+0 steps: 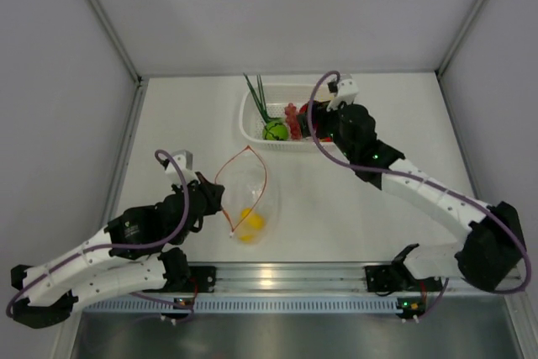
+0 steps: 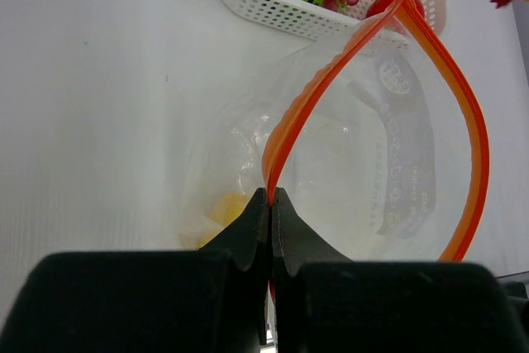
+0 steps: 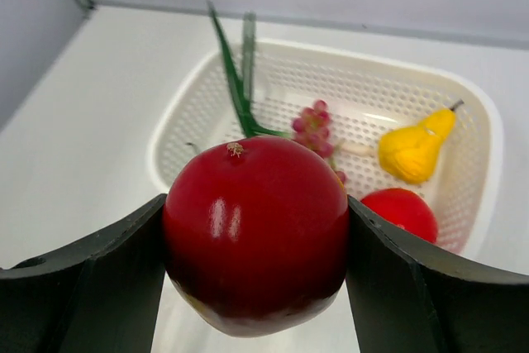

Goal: Open the zip-top bag and remove the fake food

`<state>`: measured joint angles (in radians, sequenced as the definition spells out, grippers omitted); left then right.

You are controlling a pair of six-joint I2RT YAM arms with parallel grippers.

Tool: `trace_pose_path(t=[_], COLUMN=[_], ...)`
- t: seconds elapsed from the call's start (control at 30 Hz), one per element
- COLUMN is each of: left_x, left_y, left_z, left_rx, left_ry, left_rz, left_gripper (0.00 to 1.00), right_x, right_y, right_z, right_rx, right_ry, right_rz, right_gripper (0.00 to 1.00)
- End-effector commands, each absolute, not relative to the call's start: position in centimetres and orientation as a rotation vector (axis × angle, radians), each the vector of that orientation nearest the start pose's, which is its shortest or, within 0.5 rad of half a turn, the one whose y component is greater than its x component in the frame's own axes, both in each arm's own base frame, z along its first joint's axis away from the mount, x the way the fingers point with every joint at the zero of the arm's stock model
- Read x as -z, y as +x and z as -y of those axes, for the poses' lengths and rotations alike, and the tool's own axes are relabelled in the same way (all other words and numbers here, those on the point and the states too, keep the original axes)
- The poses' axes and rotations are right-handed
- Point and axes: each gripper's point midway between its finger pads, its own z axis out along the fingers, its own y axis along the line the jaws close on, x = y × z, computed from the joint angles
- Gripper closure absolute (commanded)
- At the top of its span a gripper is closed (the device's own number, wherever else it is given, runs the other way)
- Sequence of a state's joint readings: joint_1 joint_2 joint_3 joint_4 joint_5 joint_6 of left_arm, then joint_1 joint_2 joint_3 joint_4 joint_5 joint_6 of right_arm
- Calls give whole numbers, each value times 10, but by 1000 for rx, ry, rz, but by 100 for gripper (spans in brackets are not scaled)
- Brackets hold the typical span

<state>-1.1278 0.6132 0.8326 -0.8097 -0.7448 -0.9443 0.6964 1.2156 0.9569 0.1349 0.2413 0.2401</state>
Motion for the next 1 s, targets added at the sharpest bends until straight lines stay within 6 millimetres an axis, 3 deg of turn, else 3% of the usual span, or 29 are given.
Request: trace_pose_path(t=[0.0,0.03,0.07,0.1,0.17,0.2,0.27,0.3,0.33,0.37,0.4,0.5,0.6,0.77,0.93,0.97], left_x=[-246,-245,-246,-244,-241,-243,-242,-243,-243,-243,-244,-245,-245,-248,-246,-246], left_y=[171,171,170,169,168,167,167,166,165,164,164,162,163,165,168,169], left_z=[148,150,152,155,159,161,163,165,167,168,170,177,180,184,186,186], left_rx=[570,572,586,595,592,605,604,614,622,630,639,653,653,646,630,627], left_ry=[-248,-250,-247,-240,-229,-227,-217,-215,-212,-210,-209,-193,-202,-198,-219,-223], left_rz=[-2000,-2009,-2014,-2026,-2045,-2049,-2059,-2061,-2067,-2073,-2078,-2099,-2102,-2106,-2109,-2109], left_gripper=[100,100,100,100,100,100,100,100,100,100,100,100,100,100,100,100], right_x=[-265,-259,-265,-245,-239,-216,-210,-190,-182,-184,-168,-156,-162,-187,-221,-220], right_y=[390,397,408,419,432,441,454,462,465,471,475,481,482,476,448,441], right_z=[-231,-233,-234,-237,-241,-242,-242,-240,-239,-239,-241,-243,-243,-239,-259,-260], right_rx=[-368,-350,-339,-307,-272,-238,-214,-170,-144,-132,-111,-79,-90,-108,-339,-368], right_ry=[-115,-120,-123,-138,-146,-150,-139,-136,-136,-133,-143,-149,-132,-120,-226,-236], right_rz=[-1815,-1842,-1834,-1875,-1903,-1957,-1989,-2028,-2046,-2043,-2075,-2112,-2105,-2065,-2048,-2056], right_gripper=[55,53,53,53,52,51,49,49,47,45,40,26,1,1,1,1])
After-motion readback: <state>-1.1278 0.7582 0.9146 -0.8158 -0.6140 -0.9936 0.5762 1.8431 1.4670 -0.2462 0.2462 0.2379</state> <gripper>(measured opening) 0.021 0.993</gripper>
